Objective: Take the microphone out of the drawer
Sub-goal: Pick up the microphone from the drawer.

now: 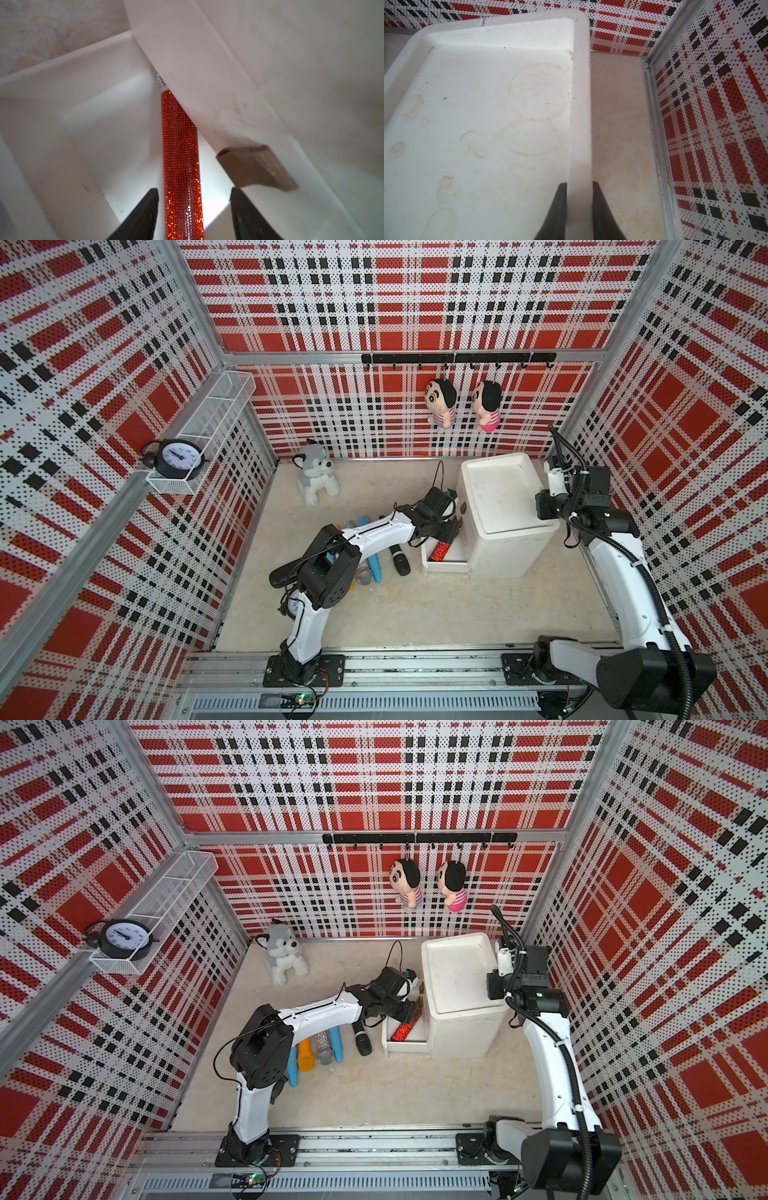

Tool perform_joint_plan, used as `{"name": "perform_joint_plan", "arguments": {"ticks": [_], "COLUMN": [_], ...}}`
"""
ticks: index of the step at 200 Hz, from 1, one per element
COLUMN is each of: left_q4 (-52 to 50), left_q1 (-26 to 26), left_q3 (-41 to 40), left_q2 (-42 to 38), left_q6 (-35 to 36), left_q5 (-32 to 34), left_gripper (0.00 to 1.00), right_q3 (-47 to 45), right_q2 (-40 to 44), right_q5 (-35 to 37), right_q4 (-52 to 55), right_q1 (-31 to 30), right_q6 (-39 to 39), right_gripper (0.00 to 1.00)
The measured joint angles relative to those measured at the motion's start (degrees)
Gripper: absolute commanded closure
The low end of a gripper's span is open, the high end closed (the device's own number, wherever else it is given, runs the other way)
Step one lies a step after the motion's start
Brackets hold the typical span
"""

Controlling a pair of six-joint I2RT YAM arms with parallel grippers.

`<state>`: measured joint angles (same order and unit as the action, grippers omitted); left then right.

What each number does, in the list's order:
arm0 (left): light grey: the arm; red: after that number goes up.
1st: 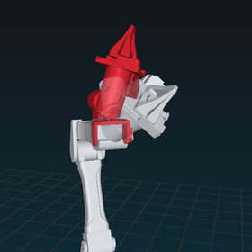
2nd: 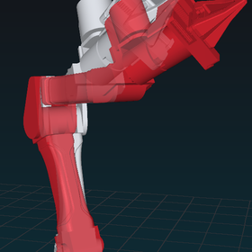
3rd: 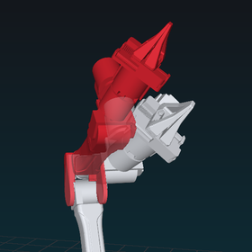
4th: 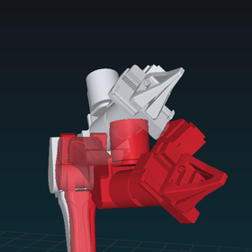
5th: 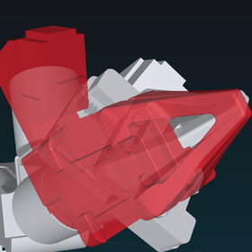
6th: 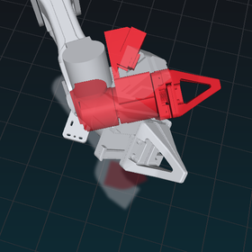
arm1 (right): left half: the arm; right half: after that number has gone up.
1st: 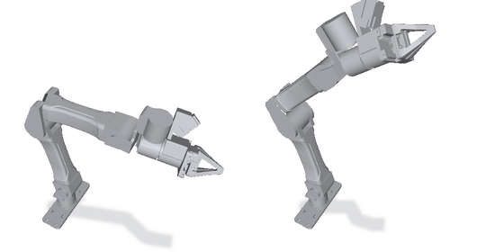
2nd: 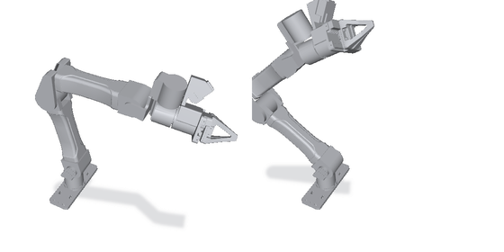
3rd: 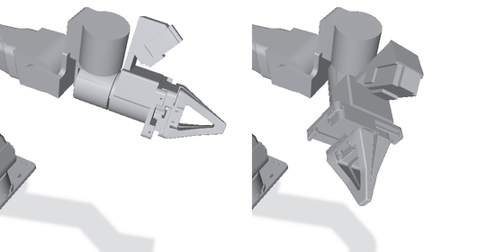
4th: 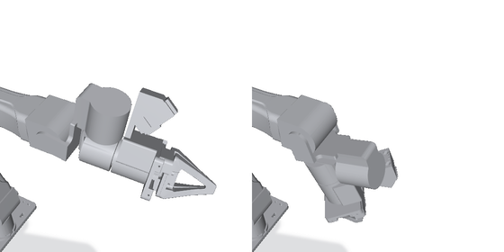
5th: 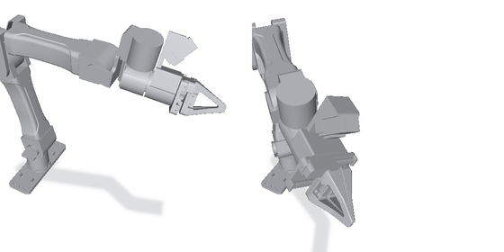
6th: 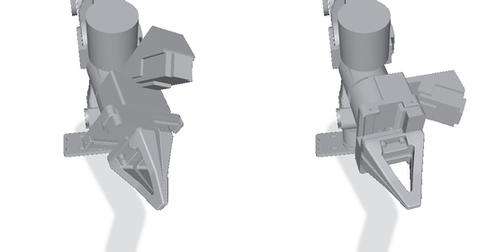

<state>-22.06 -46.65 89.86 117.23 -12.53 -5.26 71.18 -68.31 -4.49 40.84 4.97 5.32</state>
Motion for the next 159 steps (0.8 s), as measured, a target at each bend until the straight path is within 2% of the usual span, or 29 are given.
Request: {"name": "perform_joint_plan", "arguments": {"ticks": [83,159], "left_q4": [-1.03,0.02], "left_q1": [-0.74,-2.1], "left_q3": [0.15,0.09], "left_q2": [3.58,4.33], "left_q6": [4.96,4.85], "left_q5": [6.43,9.35], "left_gripper": [0.43,0.41], "right_q3": [0.0,0.0], "right_q2": [0.0,0.0], "right_q5": [-0.44,-0.48], "right_q4": [0.0,0.24], "right_q1": [0.0,0.0], "right_q6": [0.04,-0.02], "right_gripper": [1.0,1.0]}}
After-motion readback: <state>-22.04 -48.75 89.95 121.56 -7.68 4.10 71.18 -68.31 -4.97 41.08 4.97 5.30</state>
